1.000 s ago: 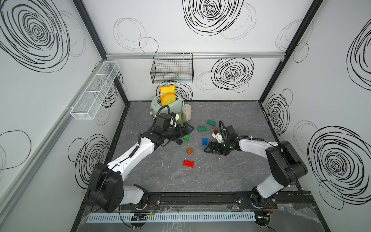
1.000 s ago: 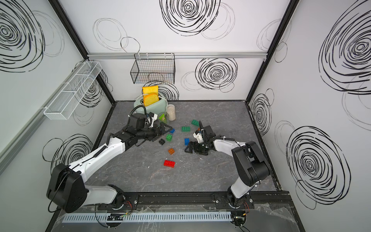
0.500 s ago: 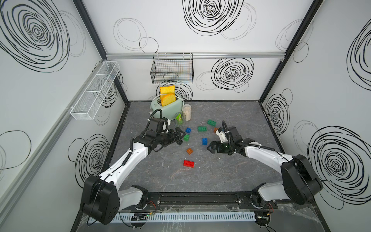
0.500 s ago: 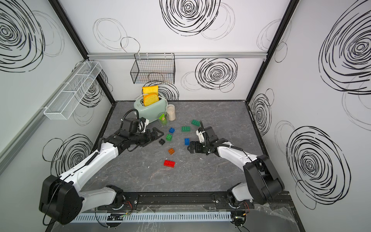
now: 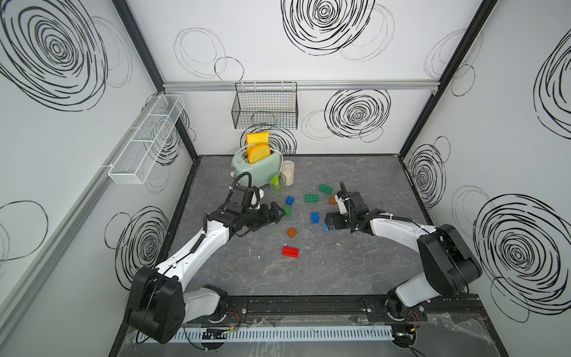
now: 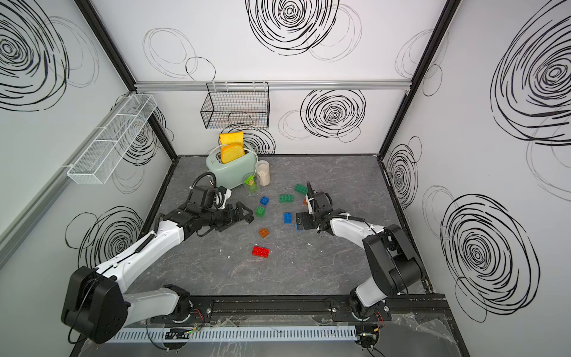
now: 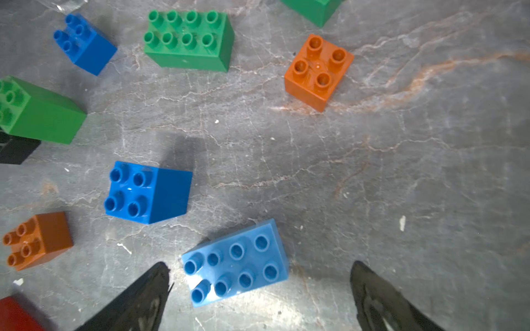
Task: Assemble the letter f with lego
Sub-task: Pick up the lego brick from the center of the board.
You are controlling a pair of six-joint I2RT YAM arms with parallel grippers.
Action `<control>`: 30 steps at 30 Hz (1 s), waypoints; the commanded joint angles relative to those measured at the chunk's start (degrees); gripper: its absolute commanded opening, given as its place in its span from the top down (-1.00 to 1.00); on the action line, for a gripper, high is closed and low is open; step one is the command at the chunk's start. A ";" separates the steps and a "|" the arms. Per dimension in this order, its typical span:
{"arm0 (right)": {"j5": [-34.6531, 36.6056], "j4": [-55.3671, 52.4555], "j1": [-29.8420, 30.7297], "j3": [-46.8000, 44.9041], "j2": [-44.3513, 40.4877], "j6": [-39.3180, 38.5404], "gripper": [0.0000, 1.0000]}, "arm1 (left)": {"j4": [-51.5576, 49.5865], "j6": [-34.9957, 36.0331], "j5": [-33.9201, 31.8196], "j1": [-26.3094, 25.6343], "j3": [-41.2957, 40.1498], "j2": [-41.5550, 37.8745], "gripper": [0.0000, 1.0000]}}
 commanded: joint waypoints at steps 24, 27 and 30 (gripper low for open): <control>1.20 4.97 3.93 -1.84 7.22 -3.50 -0.98 | 3.32 -2.95 1.61 2.80 -2.97 -1.76 -0.98; 1.60 4.02 4.31 -1.51 7.29 -3.60 -0.95 | 2.61 -2.77 1.51 3.23 -2.63 -1.63 -0.98; 2.20 2.80 4.86 -1.19 6.89 -3.54 -0.92 | 1.91 -2.61 1.39 3.61 -2.37 -1.30 -0.98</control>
